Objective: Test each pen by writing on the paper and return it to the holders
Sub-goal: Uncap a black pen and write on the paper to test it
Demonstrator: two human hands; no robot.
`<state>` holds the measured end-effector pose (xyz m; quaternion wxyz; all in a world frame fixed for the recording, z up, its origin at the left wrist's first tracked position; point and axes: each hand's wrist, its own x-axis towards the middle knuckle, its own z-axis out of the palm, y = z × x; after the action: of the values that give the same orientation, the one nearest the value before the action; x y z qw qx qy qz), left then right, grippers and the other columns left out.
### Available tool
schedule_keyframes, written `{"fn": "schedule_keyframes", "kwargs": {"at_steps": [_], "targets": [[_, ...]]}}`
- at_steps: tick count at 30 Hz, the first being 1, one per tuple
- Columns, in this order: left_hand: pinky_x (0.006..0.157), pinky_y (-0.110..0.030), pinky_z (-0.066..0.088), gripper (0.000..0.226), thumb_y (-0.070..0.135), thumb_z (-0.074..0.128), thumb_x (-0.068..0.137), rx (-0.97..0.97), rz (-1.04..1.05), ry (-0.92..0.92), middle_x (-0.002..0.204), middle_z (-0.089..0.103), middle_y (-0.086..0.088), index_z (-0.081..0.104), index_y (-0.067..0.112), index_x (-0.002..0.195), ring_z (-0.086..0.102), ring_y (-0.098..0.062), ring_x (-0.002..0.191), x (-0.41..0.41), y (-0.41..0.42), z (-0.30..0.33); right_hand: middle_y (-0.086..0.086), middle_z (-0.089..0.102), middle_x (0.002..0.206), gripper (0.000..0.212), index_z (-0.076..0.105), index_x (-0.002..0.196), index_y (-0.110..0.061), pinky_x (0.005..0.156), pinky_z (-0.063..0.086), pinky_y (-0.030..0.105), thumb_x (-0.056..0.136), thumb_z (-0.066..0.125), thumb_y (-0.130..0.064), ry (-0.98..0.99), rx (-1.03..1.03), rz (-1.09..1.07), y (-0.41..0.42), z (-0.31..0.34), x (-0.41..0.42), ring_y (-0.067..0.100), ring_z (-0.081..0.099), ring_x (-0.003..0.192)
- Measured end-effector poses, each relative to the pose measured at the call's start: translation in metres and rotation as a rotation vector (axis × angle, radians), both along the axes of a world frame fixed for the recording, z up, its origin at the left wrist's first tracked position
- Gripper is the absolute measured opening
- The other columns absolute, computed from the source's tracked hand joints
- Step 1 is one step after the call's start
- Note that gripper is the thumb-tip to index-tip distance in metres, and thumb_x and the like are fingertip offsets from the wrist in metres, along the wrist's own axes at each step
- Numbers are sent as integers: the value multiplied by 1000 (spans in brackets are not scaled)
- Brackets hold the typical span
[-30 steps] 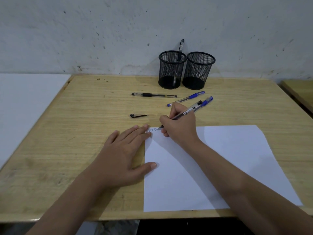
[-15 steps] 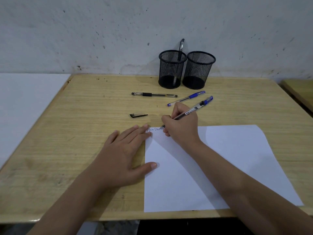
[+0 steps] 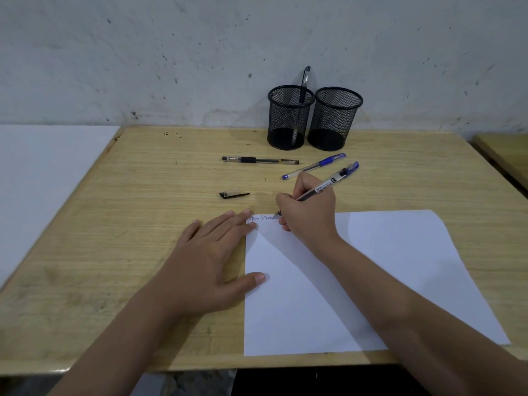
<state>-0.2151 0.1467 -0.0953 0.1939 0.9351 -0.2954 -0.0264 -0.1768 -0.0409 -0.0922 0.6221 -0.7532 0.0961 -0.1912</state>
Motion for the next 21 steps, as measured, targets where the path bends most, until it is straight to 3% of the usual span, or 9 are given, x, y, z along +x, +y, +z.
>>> {"fn": "schedule_keyframes", "kwargs": {"at_steps": [7,11,14,18,21], "targets": [[114,-42,10,81,80,32,71,0,-1,-7,151,8,30,25,38,140,4,6,139,0,0,-2,16,41,50,33,34,58,-10,39,42,28,73,56,9,3,50,-45,-1,0,0,26,55,40],[115,-43,12,82,78,36,70,-32,-2,-24,151,13,26,29,36,141,8,5,139,-1,0,-1,18,54,55,29,40,63,-10,41,50,28,79,61,2,35,242,-134,-5,3,3,20,62,42],[112,-43,17,79,74,42,71,-59,4,-89,151,24,17,38,31,138,21,-2,138,-1,-1,-1,13,58,54,31,43,63,-11,42,48,24,83,68,-6,56,316,-89,-6,4,4,18,62,42],[97,-43,41,54,52,52,75,-147,163,-297,130,56,3,58,21,119,52,-20,118,22,-5,1,6,64,57,27,53,67,-9,48,53,25,75,79,-14,85,359,-1,-7,8,3,13,62,45],[88,-43,47,44,36,55,78,-183,297,-312,120,62,-2,61,15,116,57,-25,107,47,-10,4,5,69,68,24,61,78,-7,55,55,26,71,82,-17,112,373,65,-7,12,1,12,64,55]]}}
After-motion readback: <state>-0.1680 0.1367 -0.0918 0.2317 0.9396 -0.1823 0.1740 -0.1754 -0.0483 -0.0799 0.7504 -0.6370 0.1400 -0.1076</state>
